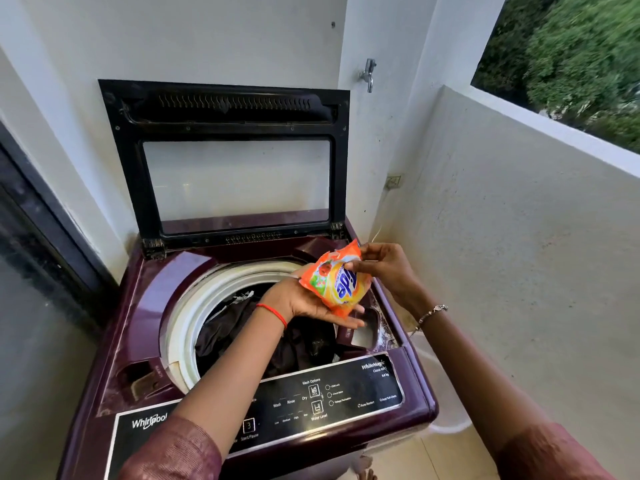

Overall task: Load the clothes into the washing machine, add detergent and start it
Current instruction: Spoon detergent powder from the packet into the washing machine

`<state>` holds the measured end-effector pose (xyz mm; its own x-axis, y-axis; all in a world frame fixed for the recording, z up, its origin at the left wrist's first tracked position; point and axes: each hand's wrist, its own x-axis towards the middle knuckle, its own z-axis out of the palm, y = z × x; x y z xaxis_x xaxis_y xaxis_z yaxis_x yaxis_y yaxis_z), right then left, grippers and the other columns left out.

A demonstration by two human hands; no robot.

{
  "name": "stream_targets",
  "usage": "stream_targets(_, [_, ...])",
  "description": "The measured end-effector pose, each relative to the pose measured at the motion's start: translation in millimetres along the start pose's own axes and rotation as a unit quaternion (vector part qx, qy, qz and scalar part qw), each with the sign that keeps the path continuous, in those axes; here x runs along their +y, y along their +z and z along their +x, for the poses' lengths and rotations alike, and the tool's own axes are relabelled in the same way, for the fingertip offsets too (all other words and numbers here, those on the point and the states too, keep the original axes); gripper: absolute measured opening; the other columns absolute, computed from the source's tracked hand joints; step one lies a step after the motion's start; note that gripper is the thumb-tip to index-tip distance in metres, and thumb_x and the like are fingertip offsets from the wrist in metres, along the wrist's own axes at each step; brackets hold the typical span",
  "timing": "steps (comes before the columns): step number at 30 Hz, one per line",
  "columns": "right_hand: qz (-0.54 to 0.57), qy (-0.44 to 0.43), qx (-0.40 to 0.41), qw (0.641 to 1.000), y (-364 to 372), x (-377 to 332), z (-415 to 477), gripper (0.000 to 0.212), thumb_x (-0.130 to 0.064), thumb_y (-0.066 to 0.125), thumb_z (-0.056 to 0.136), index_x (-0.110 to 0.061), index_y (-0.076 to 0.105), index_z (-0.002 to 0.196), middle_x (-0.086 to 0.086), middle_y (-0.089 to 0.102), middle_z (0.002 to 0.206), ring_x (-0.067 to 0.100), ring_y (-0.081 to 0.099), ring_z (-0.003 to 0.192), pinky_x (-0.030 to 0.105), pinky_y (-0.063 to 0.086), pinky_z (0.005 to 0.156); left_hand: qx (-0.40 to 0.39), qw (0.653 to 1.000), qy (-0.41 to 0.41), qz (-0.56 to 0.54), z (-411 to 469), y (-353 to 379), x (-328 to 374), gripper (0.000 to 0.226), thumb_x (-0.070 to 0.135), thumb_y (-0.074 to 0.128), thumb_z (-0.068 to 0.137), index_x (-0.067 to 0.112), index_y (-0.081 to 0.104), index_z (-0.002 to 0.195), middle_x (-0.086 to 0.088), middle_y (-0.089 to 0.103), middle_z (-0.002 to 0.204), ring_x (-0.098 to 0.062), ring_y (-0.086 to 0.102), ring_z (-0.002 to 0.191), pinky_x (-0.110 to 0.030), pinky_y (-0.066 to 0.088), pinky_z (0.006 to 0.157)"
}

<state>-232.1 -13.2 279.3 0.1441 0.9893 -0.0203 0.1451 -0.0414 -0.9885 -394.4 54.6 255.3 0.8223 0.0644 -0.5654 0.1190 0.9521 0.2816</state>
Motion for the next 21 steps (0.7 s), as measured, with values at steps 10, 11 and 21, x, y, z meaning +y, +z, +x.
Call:
stream_targets(10, [0.172,0.033,0.178,0.968,-41,6,-16,0.016,-0.007,0.068,0.078,-0.007,0.064,0.094,0.002,0.074,0.082,0.018,0.07,0.072,0.036,0.058,0.067,0.094,0.913,0.266,0.295,11,30,3,0.032,0.02,0.068,0.079,0.018,0.058,0.109,0.001,0.066,0.096,-0.016,0.062,0.09,-0.049,0.051,0.081])
stream_targets(11, [0.165,0.033,0.18,0.969,-49,3,-20,0.017,-0.007,0.066,0.079,-0.007,0.064,0.096,0.002,0.074,0.082,0.018,0.07,0.072,0.035,0.058,0.067,0.106,0.898,0.291,0.313,19,41,4,0.029,0.009,0.065,0.082,0.016,0.058,0.109,0.001,0.065,0.095,-0.014,0.061,0.088,-0.046,0.051,0.082])
stream_targets(21, [0.094,0.044,0.297,0.949,-194,-35,-72,0.011,-0.009,0.066,0.082,-0.008,0.065,0.093,0.005,0.072,0.083,0.014,0.071,0.068,0.027,0.059,0.06,0.096,0.814,0.345,0.457,127,181,14,0.026,0.004,0.063,0.085,-0.001,0.062,0.111,0.002,0.065,0.077,-0.006,0.057,0.068,-0.016,0.048,0.058])
